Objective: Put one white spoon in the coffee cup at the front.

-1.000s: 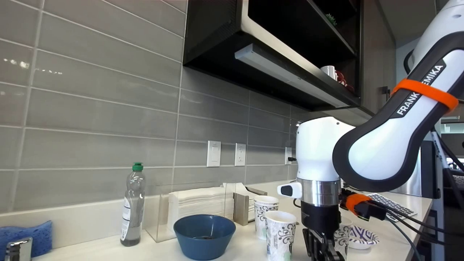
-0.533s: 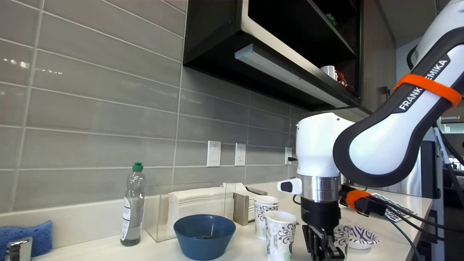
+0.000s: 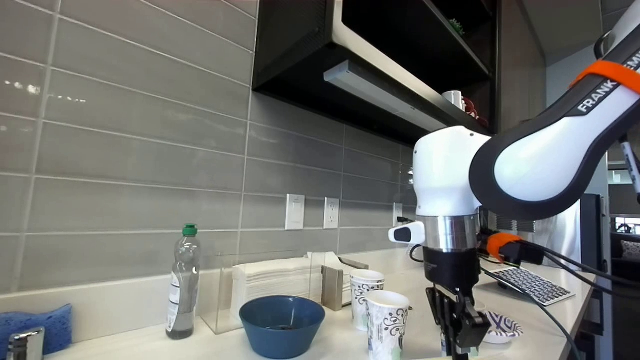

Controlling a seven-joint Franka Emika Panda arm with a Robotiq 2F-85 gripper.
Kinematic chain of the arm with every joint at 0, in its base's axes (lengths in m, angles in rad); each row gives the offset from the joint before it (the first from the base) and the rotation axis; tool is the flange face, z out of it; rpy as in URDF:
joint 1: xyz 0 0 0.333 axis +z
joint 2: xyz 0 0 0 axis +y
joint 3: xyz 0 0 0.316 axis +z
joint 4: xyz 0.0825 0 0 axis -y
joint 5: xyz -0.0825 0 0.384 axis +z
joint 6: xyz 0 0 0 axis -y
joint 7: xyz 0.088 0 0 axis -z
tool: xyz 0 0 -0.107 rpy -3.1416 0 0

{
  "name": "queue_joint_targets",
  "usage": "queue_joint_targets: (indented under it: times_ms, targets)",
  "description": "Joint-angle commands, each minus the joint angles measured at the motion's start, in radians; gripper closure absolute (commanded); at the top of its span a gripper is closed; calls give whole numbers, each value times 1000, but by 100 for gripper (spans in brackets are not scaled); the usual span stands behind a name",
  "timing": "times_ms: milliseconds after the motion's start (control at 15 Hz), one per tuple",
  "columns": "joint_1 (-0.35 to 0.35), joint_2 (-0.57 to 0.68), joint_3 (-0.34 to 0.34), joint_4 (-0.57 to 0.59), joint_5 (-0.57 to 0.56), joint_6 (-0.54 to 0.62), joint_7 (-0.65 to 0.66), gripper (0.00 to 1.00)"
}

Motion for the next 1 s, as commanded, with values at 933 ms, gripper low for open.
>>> queue_joint_targets:
  times_ms: [933]
  targets:
    - [3,-341,-80,9,-45,-190,-47,86]
